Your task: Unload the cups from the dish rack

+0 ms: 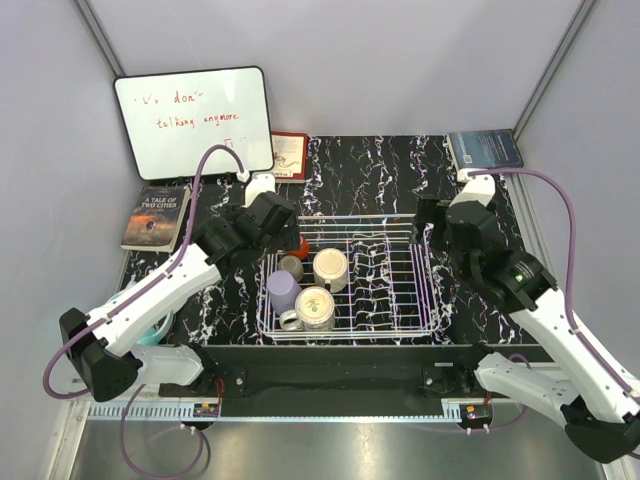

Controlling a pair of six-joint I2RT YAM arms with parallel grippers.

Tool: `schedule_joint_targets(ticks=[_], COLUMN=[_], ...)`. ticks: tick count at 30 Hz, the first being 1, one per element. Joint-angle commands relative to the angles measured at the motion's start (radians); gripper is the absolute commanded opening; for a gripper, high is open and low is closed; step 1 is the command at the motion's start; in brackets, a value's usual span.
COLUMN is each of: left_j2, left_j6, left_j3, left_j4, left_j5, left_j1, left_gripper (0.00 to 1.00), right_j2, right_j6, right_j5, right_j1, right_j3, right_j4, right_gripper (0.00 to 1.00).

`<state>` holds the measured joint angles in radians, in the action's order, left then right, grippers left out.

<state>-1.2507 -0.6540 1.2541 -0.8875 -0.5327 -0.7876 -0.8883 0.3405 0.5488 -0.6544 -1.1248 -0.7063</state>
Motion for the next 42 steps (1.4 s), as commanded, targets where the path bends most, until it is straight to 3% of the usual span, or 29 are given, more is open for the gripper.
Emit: schedule_joint_targets(ticks=[1,6,12,17,42], left_j2=[0.022,0.031,0.051,0.068,0.022], left_j6=[0.008,0.034,-0.045,-0.082,-0.21], left_j3=[0.021,-0.002,-0.07,-0.084,-0.194], left_j4=[0.047,0.058,0.061,0.038,-0.016], left_j5=[-0.085,-0.007,0.085,0.161,0.183], left_j1=[-0.013,-0.013,-0.013,-0.019,-0.088], left_gripper=[0.99,0.99,0.99,0.99,0.98], right_j2=[-0.041,0.057,0.045,-0.098,-0.118], right_j6=[0.047,0.003,0.035,0.046,0.089], right_j5=[0.051,-0.074,-0.078,-0.061,-0.067], right_j1=[-0.004,-0.005,-0.005,-0.005,-0.005], right_j3=[-0.061,0.011,0.017,-0.065,-0.003], right_j4=[-0.036,0.076,0.073,-0.056,-0.051], right_gripper=[1.0,1.0,1.0,1.0,1.0])
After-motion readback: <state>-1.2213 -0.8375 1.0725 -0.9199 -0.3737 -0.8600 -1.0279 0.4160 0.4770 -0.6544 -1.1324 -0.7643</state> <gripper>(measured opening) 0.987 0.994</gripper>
